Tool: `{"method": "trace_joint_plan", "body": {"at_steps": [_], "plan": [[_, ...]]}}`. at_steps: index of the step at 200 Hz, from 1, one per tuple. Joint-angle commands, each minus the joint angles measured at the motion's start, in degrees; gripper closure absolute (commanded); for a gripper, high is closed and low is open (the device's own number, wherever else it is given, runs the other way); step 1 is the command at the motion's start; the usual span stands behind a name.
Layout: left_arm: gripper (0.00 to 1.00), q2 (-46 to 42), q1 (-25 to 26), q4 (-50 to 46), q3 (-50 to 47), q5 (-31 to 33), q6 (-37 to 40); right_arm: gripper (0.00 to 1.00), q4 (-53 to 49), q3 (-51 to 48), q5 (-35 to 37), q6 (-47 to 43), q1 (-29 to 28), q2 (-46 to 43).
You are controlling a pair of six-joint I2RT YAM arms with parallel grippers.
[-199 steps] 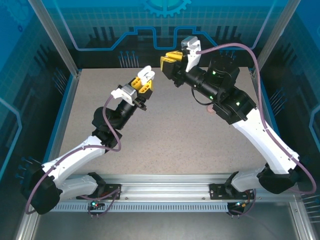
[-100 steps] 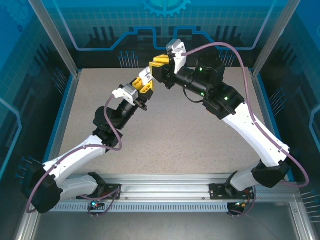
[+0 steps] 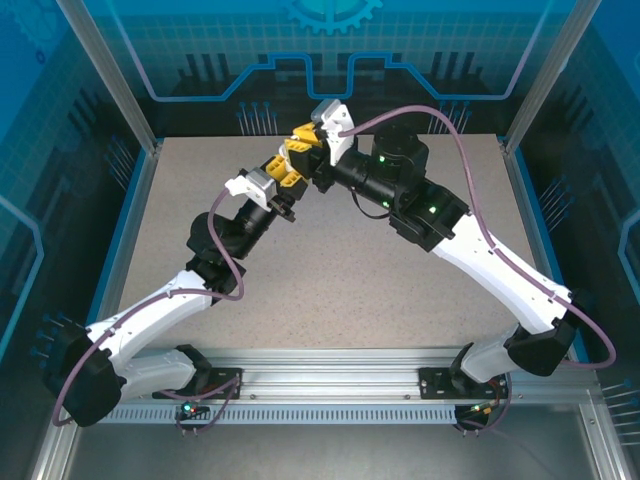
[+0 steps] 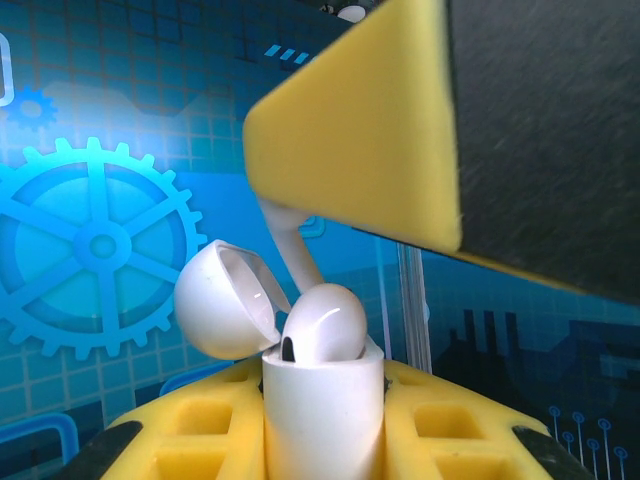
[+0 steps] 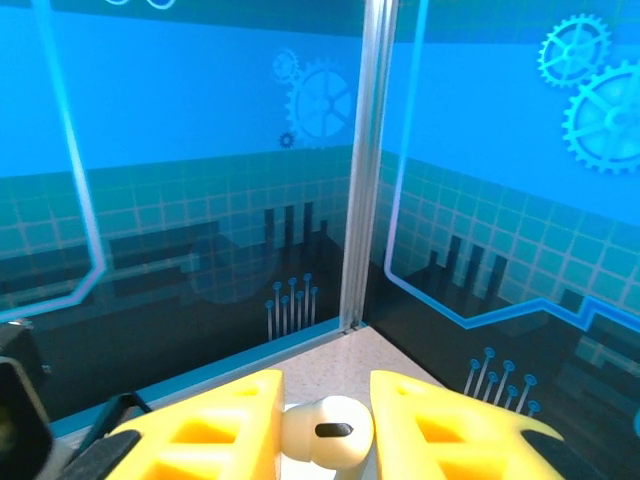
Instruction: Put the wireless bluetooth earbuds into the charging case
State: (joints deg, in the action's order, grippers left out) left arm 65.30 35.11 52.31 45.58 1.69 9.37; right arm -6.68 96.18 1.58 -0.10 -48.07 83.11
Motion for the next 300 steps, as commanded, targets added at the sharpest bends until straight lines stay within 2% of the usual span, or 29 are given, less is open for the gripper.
{"method": "trace_joint_plan", "body": {"at_steps": [1,57,159,300], "plan": [[1.00,-1.0,0.4,1.1,2.1,-0.4,-0.1,0.73,4.0,-0.4,3.3,-1.5,-0.8,-1.7],[1.00,-1.3,0.4,1.1,1.9,-0.2,0.0,0.73,4.4,-0.8,4.6,-0.6,0.2,-1.9],[1.00,-1.3,0.4,1.3,2.0,0.1,0.5,0.73,5.4,-4.1,-2.9,10.4,6.6,-3.6],[1.00,-0.6,0.4,1.0,3.1,-0.3,0.7,0.74,5.1,-3.6,-6.3,11.9,6.2,-2.0]]}}
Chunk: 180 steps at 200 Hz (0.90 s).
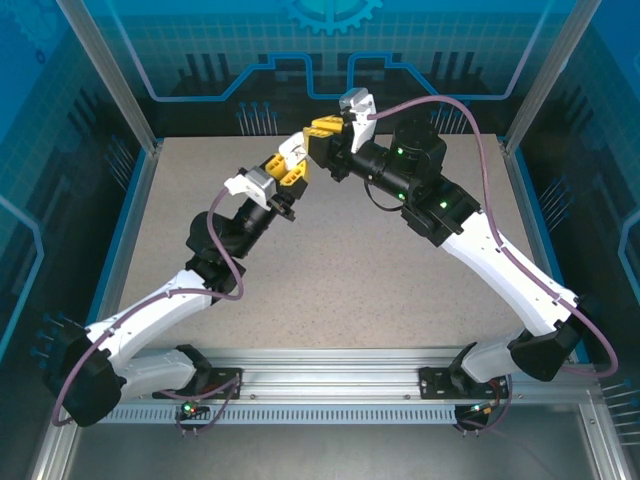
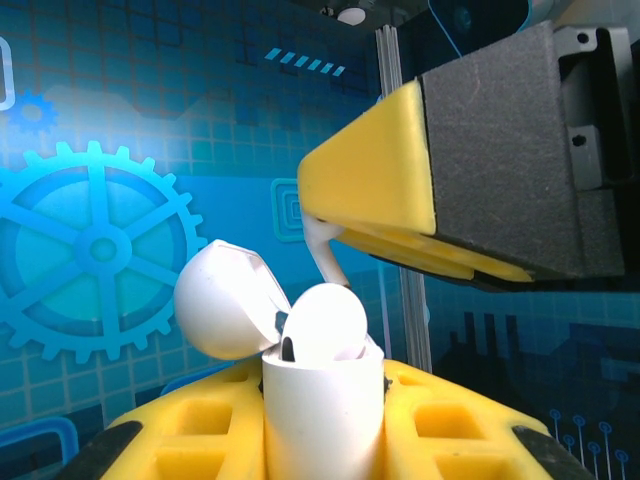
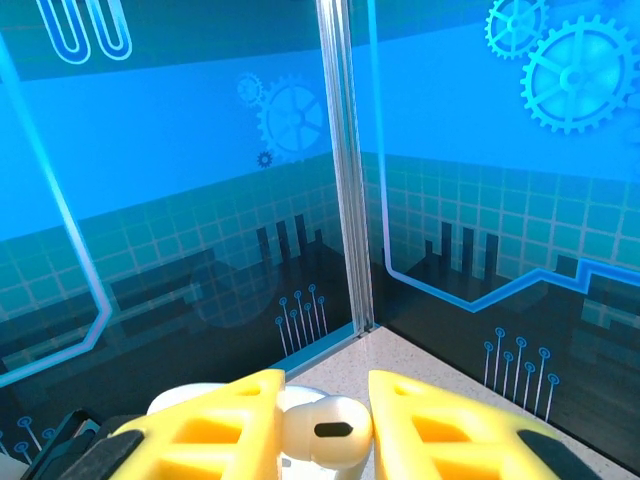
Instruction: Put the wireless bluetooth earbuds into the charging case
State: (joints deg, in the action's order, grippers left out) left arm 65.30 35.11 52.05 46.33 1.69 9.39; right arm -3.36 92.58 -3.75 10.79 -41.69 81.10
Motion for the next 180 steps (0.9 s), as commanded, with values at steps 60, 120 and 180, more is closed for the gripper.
{"method": "trace_joint_plan", "body": {"at_steps": [60,120,180], "plan": [[1.00,-0.2,0.4,1.0,2.7,-0.7,0.2,0.74,1.9,0.3,-1.2,1.2,-0.2,0.7],[1.00,0.5,0.4,1.3,2.5,-0.9,-0.6,0.74,2.0,1.0,-1.3,1.1,-0.3,1.7],[1.00,0.5,0.4,1.4,2.6,-0.9,-0.3,0.74,1.8,-0.2,-1.0,0.5,-0.3,1.7]]}}
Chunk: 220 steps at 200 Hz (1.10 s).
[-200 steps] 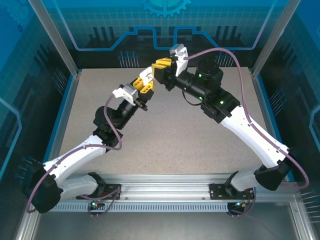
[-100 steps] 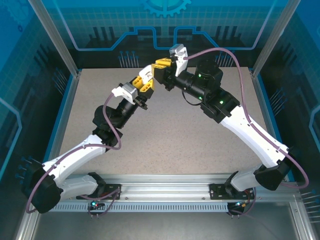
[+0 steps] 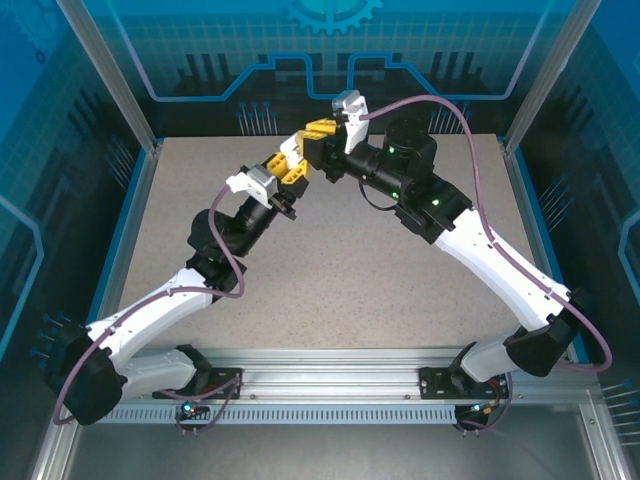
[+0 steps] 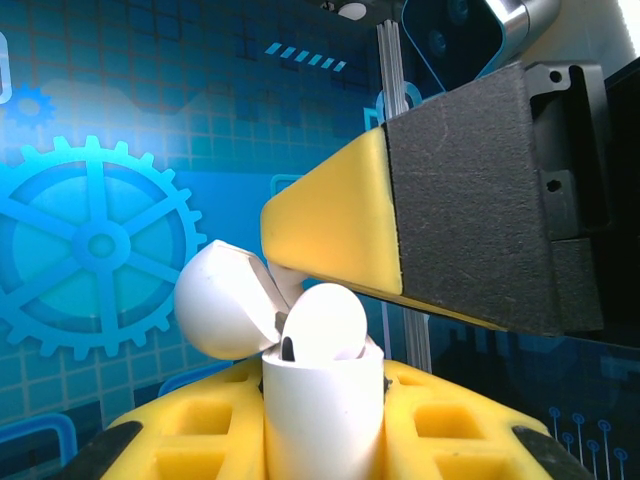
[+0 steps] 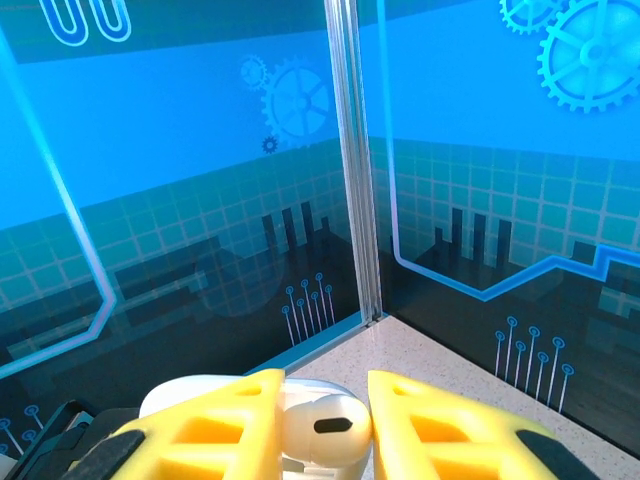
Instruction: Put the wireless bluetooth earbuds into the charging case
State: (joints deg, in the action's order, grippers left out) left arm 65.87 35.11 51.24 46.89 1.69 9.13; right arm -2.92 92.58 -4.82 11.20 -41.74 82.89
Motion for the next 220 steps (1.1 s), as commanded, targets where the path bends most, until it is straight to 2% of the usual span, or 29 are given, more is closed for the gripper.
{"method": "trace_joint_plan", "body": {"at_steps": [1,56,82,137,220], "plan": [[1.00,-0.1,0.4,2.2,2.1,-0.8,0.0,0.74,1.4,-0.3,0.1,0.1,-0.2,-0.2],[1.00,-0.2,0.4,2.3,2.5,-1.0,0.1,0.74,2.6,-4.0,1.8,-3.8,-2.0,-2.0],[1.00,-0.3,0.4,2.2,2.8,-0.9,0.1,0.74,3.6,-6.3,4.8,-7.2,-4.0,-2.9],[1.00,-0.3,0.4,2.0,3.1,-1.2,0.3,0.73,5.1,-8.1,6.6,-8.4,-5.0,-3.9],[1.00,-0.2,0.5,1.8,3.3,-1.3,0.3,0.64,4.8,-7.7,6.8,-7.9,-5.3,-3.7]]}}
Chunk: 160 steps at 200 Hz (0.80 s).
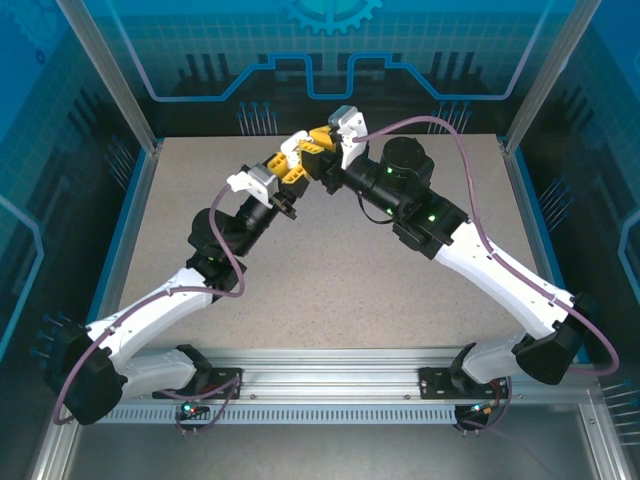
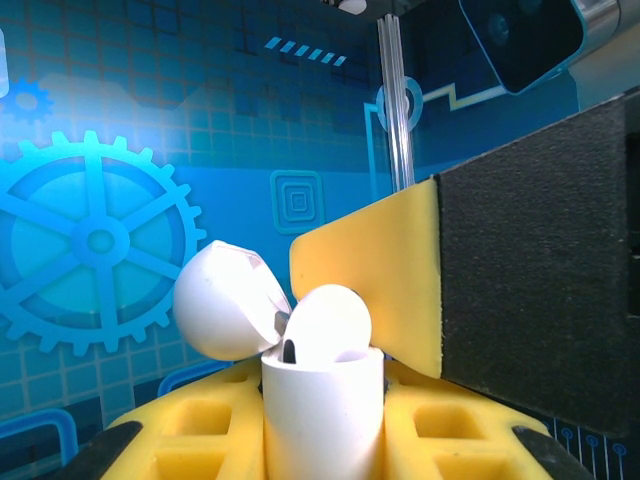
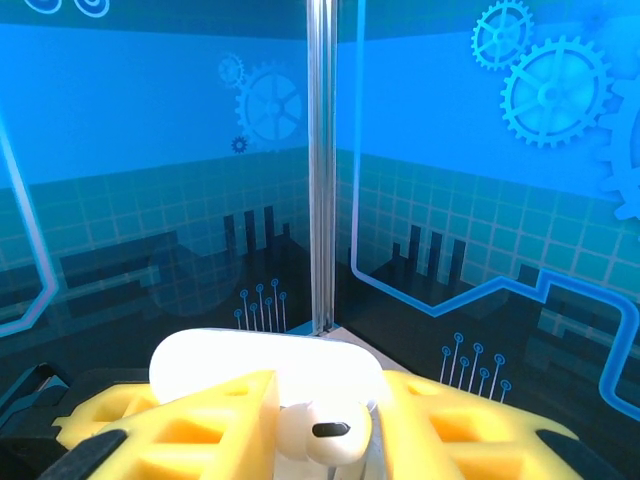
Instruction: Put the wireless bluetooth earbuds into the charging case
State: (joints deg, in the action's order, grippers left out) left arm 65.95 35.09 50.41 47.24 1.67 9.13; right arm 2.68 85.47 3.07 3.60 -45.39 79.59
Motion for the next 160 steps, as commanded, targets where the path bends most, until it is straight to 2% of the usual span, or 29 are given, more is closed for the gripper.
{"method": "trace_joint_plan", "body": {"at_steps": [1,51,160], "plan": [[1.00,-0.2,0.5,2.6,2.9,-1.2,0.3,0.64,-0.8,-0.6,-1.1,-0.3,-1.6,-0.5],[1.00,0.0,0.4,2.4,3.1,-1.4,0.1,0.58,-1.0,-0.6,-1.0,-0.1,-1.6,-0.7],[1.00,0.5,0.4,2.3,3.6,-1.5,0.1,0.54,-1.1,-2.2,-0.8,0.1,-1.6,-2.2]]}}
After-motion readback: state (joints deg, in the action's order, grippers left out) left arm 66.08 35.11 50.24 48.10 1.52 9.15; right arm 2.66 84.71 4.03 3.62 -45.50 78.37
